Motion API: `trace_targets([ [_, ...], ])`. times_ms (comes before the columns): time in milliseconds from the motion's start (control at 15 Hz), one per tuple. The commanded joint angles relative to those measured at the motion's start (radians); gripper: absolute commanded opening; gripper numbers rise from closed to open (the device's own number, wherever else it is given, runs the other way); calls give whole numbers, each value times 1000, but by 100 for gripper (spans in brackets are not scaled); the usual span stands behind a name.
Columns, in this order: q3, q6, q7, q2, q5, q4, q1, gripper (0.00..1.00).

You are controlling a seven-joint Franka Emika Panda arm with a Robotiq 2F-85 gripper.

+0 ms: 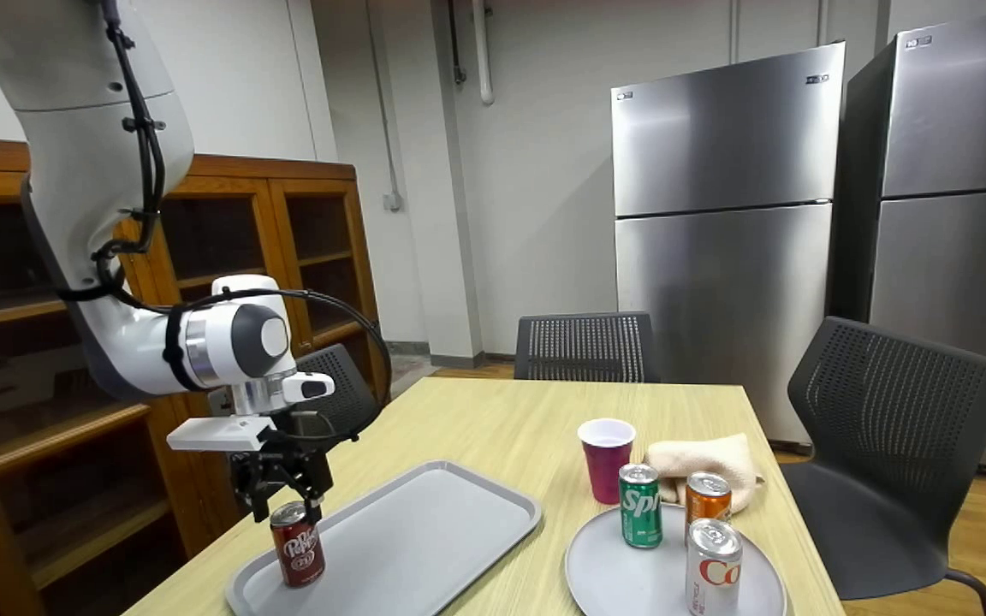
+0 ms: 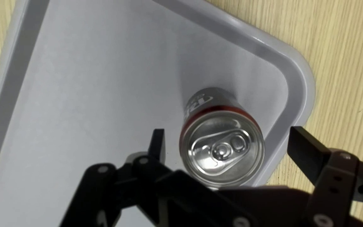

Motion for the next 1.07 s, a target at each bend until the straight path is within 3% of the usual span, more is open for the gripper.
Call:
trace_targets([
  [0, 4, 2, -34, 15, 27, 20, 0, 88],
  [67, 4, 3, -37, 19, 29, 23, -1, 74],
  [333, 3, 2, -38, 19, 32, 26, -1, 40],
  [1000, -7, 18, -51, -67, 54, 18, -29, 38],
])
